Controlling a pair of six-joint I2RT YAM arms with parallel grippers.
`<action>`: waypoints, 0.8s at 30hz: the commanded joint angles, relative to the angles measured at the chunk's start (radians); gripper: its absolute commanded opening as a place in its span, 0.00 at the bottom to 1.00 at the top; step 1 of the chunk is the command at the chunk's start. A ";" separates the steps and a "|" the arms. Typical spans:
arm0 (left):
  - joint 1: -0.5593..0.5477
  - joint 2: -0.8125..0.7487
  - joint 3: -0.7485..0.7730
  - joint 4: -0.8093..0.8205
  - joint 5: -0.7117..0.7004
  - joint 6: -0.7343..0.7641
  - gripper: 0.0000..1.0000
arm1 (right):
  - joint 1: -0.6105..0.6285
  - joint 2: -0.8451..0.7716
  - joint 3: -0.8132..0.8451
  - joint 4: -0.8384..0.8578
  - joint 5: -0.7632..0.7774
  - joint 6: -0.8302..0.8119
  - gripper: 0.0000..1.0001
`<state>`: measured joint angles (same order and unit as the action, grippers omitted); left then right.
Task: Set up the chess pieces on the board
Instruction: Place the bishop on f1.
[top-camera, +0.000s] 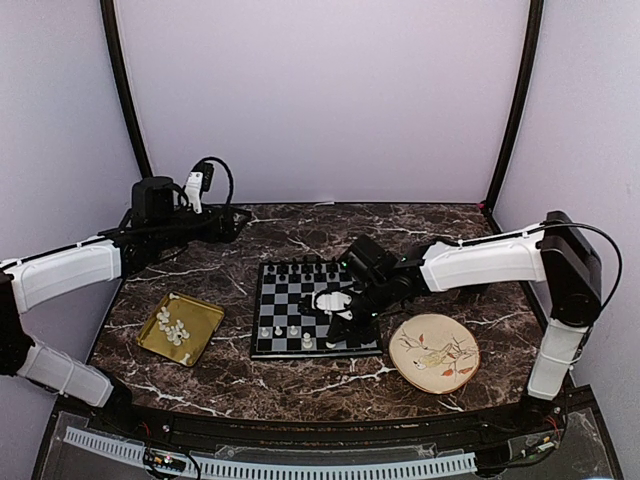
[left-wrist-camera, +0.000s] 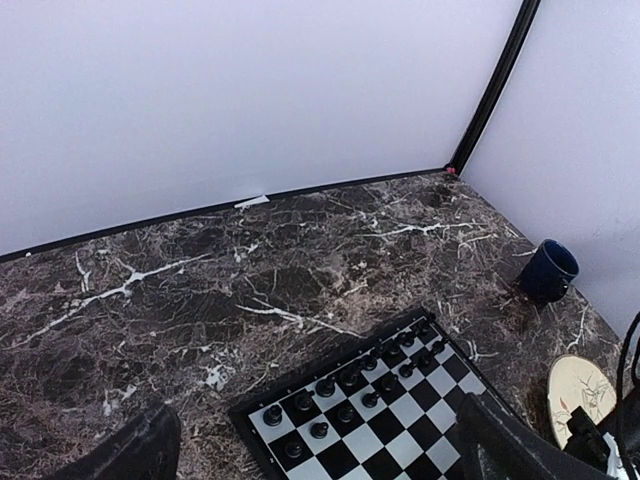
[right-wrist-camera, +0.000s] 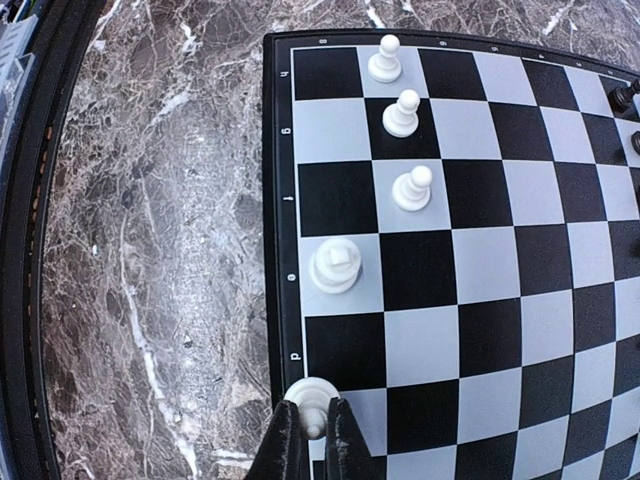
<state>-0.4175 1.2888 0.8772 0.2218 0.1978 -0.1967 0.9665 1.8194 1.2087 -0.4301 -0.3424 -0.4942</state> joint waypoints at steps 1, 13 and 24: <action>0.006 0.016 0.050 -0.056 0.029 0.028 0.99 | 0.018 -0.014 -0.021 0.029 0.049 -0.029 0.00; 0.006 0.005 0.050 -0.058 0.026 0.023 0.99 | 0.021 0.000 -0.025 0.064 0.053 -0.011 0.00; 0.009 0.029 0.064 -0.089 0.033 0.065 0.99 | 0.024 -0.003 -0.026 0.054 0.082 -0.019 0.00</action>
<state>-0.4149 1.3159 0.8970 0.1684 0.1825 -0.1841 0.9787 1.8221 1.1851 -0.3897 -0.2844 -0.5140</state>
